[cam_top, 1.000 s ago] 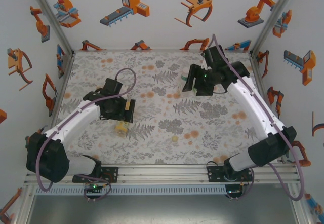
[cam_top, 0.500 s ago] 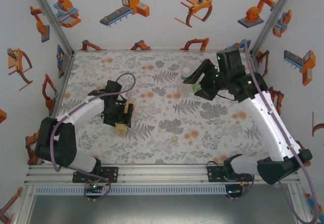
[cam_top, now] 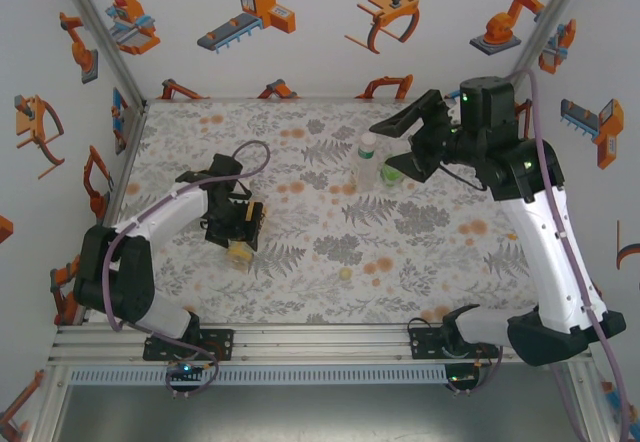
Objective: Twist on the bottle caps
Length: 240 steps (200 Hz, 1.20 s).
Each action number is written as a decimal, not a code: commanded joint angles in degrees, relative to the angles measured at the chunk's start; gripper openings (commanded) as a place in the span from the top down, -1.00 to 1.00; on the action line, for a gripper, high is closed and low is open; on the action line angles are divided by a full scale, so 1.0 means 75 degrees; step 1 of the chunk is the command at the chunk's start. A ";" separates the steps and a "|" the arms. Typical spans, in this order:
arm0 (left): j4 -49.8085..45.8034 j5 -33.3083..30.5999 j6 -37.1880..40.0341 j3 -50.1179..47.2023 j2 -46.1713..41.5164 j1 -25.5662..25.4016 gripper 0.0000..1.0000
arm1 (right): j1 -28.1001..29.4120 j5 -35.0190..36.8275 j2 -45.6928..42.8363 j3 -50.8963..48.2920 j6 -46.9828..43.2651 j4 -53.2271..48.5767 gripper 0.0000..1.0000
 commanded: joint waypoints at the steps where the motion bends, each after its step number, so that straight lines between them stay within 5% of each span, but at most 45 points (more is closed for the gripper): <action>1: -0.0214 0.0003 0.0037 0.0153 -0.0262 0.0071 -0.42 | -0.0151 -0.0536 -0.0074 -0.0401 0.0431 0.0453 -0.37; 183: 0.0677 0.0842 -0.0231 -0.0367 0.0855 0.0203 -0.45 | -0.0398 -0.1186 -0.0668 -0.1880 0.1217 0.2131 -0.31; 240: 0.0776 0.1050 -0.0281 -0.0448 0.0965 0.0194 0.17 | -0.0457 -0.1256 -0.0656 -0.1904 0.1115 0.2353 -0.30</action>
